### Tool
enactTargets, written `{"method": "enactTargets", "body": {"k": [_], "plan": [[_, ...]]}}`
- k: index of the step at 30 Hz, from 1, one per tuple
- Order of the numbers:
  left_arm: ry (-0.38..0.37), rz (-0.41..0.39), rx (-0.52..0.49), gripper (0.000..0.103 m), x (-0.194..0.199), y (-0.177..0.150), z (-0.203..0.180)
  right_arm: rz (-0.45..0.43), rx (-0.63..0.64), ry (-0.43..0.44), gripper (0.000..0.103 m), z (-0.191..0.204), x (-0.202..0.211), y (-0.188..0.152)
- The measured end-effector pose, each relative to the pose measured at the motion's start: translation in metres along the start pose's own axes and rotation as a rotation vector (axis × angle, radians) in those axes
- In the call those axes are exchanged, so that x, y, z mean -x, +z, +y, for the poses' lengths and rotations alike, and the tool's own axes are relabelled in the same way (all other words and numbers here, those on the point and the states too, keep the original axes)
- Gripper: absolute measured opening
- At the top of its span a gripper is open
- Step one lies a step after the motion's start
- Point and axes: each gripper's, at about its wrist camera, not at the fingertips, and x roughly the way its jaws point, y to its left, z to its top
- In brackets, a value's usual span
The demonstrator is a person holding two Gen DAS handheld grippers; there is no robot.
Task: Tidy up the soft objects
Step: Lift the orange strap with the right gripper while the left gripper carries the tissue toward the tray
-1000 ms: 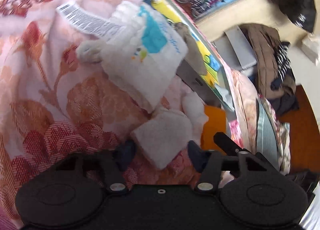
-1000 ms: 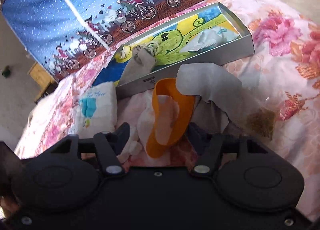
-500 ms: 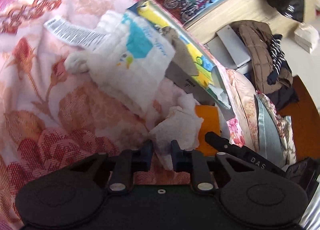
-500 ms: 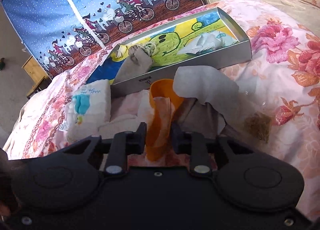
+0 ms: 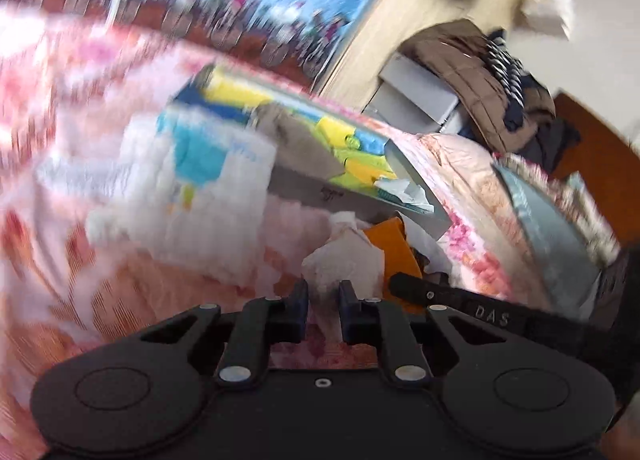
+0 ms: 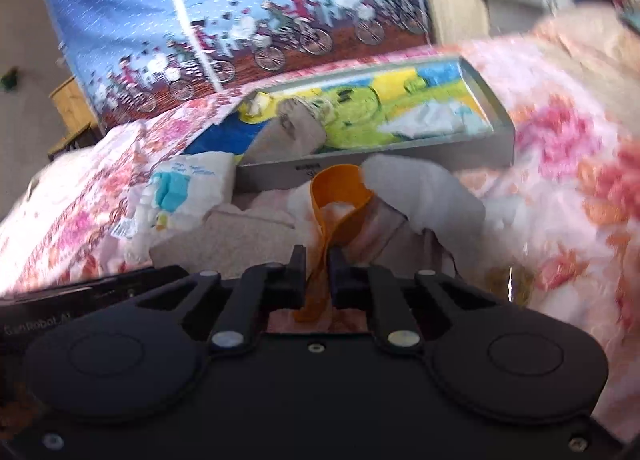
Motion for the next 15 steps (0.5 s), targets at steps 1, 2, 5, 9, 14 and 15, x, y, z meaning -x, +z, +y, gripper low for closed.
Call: {"method": "enactTargets", "body": {"k": [1, 2, 5, 9, 14, 15], "plan": [[0.02, -0.019, -0.055, 0.015, 0.004, -0.001, -0.007, -0.016, 0.051, -0.013, 0.005, 0.005, 0.003, 0.0], [0.041, -0.036, -0.105, 0.015, 0.007, -0.002, -0.013, -0.031, 0.096, -0.022, 0.005, 0.01, 0.006, 0.0], [0.1, -0.077, -0.216, 0.014, 0.017, -0.007, -0.027, -0.072, 0.207, -0.048, 0.004, 0.023, 0.012, -0.001], [0.161, -0.137, -0.297, 0.011, 0.032, -0.01, -0.038, -0.133, 0.324, -0.085, 0.003, 0.037, 0.021, -0.002], [0.202, -0.216, -0.312, 0.008, 0.047, -0.009, -0.045, -0.158, 0.366, -0.107, 0.003, 0.042, 0.023, 0.003], [0.207, -0.217, -0.315, 0.008, 0.048, -0.009, -0.045, -0.155, 0.361, -0.104, 0.003, 0.041, 0.023, 0.004]]}}
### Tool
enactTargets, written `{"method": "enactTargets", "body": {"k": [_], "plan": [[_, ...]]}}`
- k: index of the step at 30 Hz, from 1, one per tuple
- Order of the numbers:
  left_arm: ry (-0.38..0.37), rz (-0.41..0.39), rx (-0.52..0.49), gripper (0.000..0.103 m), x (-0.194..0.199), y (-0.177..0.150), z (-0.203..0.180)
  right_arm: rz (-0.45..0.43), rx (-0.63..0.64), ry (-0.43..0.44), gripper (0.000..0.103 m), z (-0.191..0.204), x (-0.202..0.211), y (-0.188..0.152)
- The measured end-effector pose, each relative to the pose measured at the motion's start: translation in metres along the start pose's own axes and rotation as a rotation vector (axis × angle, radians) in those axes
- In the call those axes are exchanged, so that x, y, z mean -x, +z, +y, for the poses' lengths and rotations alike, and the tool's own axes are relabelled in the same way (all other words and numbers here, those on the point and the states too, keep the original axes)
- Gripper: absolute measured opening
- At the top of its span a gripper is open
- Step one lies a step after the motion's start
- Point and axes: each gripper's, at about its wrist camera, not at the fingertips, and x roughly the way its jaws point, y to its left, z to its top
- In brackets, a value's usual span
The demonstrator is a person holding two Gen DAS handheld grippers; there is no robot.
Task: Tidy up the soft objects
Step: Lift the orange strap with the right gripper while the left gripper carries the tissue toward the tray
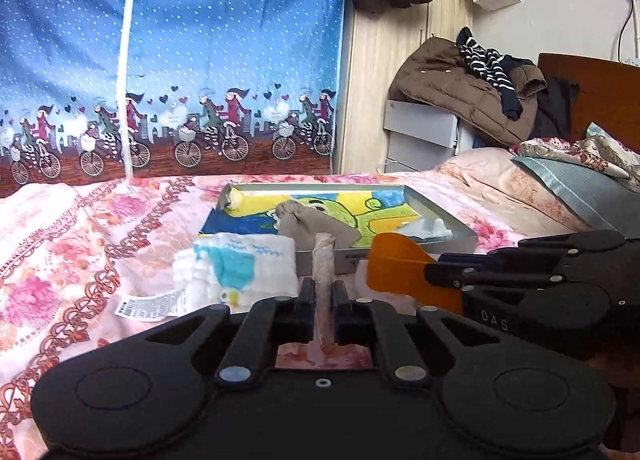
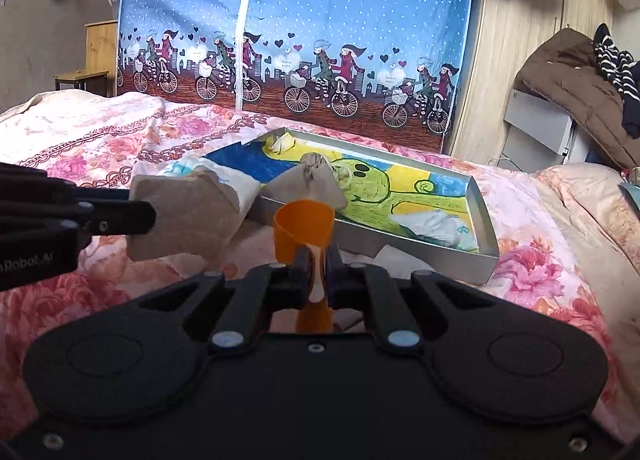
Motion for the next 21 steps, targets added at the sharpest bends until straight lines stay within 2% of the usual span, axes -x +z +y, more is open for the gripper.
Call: {"method": "enactTargets", "body": {"k": [3, 13, 21], "plan": [[0.019, -0.003, -0.017, 0.008, 0.001, -0.002, -0.001, -0.002, 0.013, -0.002, 0.001, 0.0, 0.001, 0.001], [0.024, -0.038, -0.024, 0.008, 0.007, 0.0, -0.004, -0.09, 0.215, -0.078, 0.0, 0.034, 0.013, 0.004], [0.034, -0.079, -0.015, 0.008, 0.011, 0.003, -0.004, -0.153, 0.231, -0.149, 0.0, 0.027, 0.013, 0.014]]}}
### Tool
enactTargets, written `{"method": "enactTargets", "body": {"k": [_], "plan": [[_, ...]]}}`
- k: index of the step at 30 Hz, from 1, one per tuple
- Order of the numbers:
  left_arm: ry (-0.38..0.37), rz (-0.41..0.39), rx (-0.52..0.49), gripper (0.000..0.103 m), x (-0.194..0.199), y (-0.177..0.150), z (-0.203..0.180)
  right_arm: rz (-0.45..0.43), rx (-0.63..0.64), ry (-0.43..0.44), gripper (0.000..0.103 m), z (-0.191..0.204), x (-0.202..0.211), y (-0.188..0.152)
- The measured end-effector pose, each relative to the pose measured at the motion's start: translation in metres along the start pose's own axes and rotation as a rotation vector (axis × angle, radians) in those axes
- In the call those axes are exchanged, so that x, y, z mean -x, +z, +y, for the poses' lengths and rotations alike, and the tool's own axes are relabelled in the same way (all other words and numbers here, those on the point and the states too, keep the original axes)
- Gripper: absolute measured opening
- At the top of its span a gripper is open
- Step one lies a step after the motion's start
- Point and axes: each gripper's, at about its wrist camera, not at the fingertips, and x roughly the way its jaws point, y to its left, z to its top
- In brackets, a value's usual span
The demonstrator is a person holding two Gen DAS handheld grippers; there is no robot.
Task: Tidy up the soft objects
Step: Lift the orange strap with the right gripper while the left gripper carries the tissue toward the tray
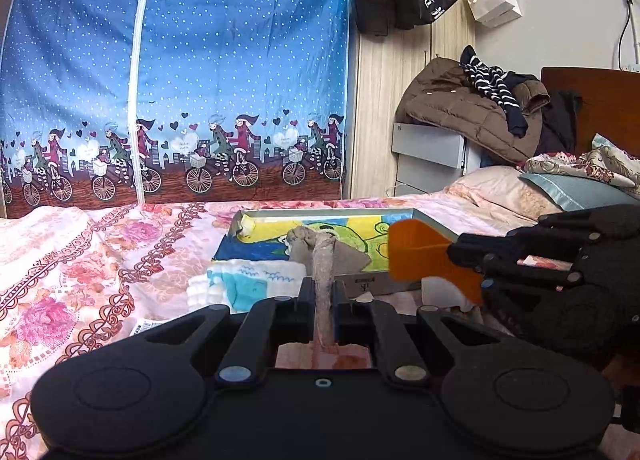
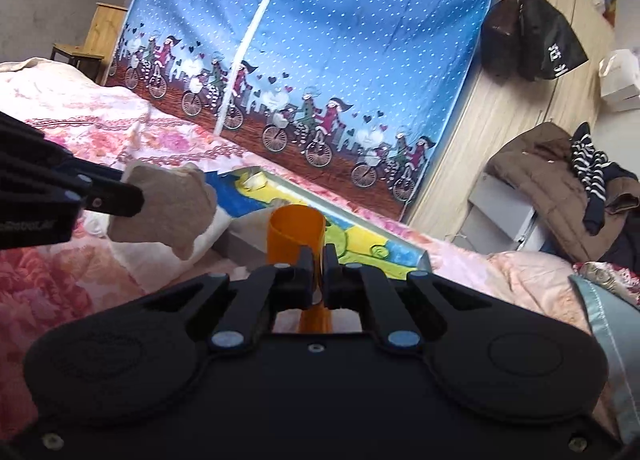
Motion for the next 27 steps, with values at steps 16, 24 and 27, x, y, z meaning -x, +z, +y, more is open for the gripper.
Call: {"method": "enactTargets", "body": {"k": [16, 24, 27], "plan": [[-0.011, -0.121, -0.021, 0.008, -0.109, 0.062, -0.004, 0.018, -0.093, -0.128, 0.0, -0.064, -0.113, -0.012], [0.004, -0.039, -0.001, 0.008, -0.192, 0.058, -0.019, 0.091, -0.141, -0.106, 0.0, -0.081, -0.15, -0.041], [0.002, 0.003, 0.006, 0.008, -0.207, 0.05, -0.022, 0.11, -0.154, -0.09, 0.0, -0.082, -0.156, -0.049]]}}
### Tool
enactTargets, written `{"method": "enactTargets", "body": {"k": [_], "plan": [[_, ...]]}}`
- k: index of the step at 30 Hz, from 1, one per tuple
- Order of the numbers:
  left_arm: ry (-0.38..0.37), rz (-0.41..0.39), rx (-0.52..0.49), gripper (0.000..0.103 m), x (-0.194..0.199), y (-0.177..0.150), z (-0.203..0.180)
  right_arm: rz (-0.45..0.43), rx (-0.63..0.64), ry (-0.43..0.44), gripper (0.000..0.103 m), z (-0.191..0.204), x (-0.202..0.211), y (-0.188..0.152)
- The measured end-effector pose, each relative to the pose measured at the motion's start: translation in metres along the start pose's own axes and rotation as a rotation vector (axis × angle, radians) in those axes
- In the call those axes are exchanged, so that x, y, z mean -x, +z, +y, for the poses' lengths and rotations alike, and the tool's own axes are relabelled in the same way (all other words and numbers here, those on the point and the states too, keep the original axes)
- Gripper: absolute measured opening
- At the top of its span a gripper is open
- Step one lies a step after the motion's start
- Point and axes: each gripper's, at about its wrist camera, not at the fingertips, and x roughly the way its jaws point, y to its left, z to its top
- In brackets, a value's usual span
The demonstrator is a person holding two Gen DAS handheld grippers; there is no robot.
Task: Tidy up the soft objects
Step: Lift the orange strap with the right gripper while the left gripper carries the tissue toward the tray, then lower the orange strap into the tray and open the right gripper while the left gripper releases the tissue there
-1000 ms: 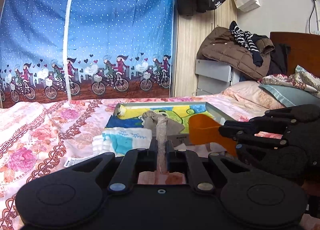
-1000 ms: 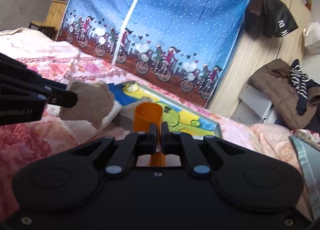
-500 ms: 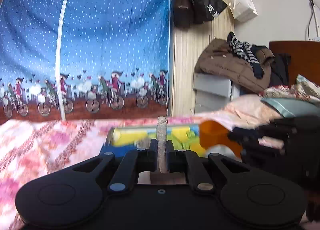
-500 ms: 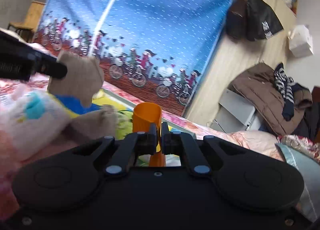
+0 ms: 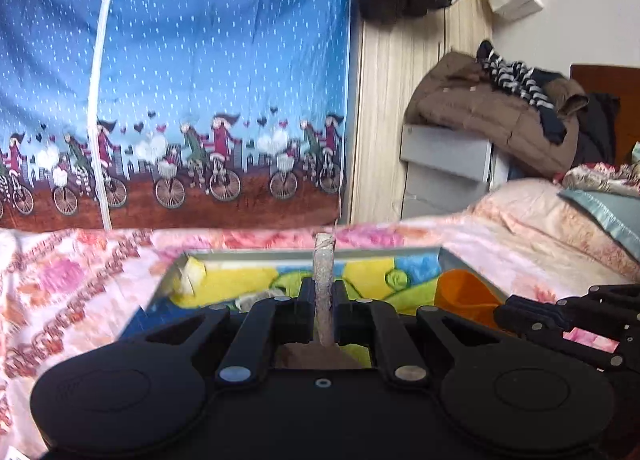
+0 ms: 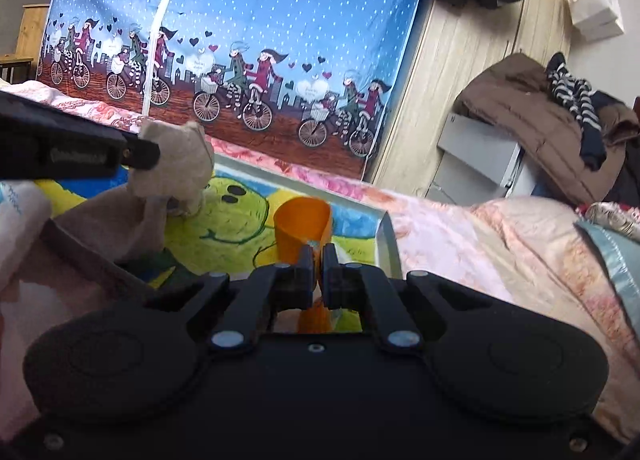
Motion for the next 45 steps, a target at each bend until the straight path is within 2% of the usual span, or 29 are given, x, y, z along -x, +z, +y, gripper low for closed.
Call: {"method": "enactTargets", "body": {"k": [4, 9, 13, 15, 19, 21, 22, 23, 24, 25, 29, 36, 38, 45], "plan": [[-0.01, 0.051, 0.004, 0.008, -0.009, -0.007, 0.001, 0.031, -0.002, 0.021, 0.0, 0.001, -0.01, -0.005], [-0.02, 0.099, 0.054, 0.012, -0.012, -0.007, 0.009, 0.042, 0.011, 0.015, 0.008, 0.006, -0.013, -0.001], [-0.002, 0.131, 0.105, 0.02, -0.01, -0.007, 0.021, 0.053, -0.004, 0.027, 0.016, 0.007, -0.003, 0.005], [-0.001, 0.132, 0.122, 0.032, -0.005, -0.009, 0.028, 0.052, -0.023, 0.035, 0.021, 0.005, 0.002, 0.008], [0.008, 0.118, 0.142, 0.04, 0.007, -0.008, 0.038, 0.037, -0.072, 0.051, 0.039, 0.001, 0.01, 0.012], [0.017, 0.11, 0.142, 0.048, 0.015, -0.005, 0.041, 0.028, -0.09, 0.063, 0.045, 0.0, 0.016, 0.015], [0.019, 0.103, 0.146, 0.051, 0.021, -0.003, 0.043, 0.023, -0.1, 0.068, 0.053, -0.001, 0.019, 0.016], [0.022, 0.095, 0.149, 0.056, 0.027, -0.002, 0.045, 0.02, -0.112, 0.073, 0.066, -0.002, 0.023, 0.018], [0.025, 0.084, 0.152, 0.061, 0.034, -0.001, 0.047, 0.016, -0.125, 0.078, 0.075, -0.002, 0.028, 0.02], [0.032, 0.072, 0.153, 0.064, 0.041, 0.0, 0.048, 0.005, -0.138, 0.084, 0.087, -0.002, 0.033, 0.021], [0.038, 0.032, 0.161, 0.077, 0.074, 0.005, 0.056, -0.027, -0.165, 0.099, 0.101, -0.004, 0.058, 0.029], [0.052, -0.058, 0.145, 0.099, 0.134, 0.012, 0.06, -0.078, -0.283, 0.137, 0.103, -0.015, 0.102, 0.043], [0.059, -0.081, 0.141, 0.101, 0.151, 0.013, 0.059, -0.076, -0.311, 0.151, 0.103, -0.017, 0.117, 0.043], [0.053, -0.106, 0.151, 0.102, 0.204, 0.007, 0.054, -0.133, -0.349, 0.099, 0.103, -0.012, 0.18, 0.031]]}}
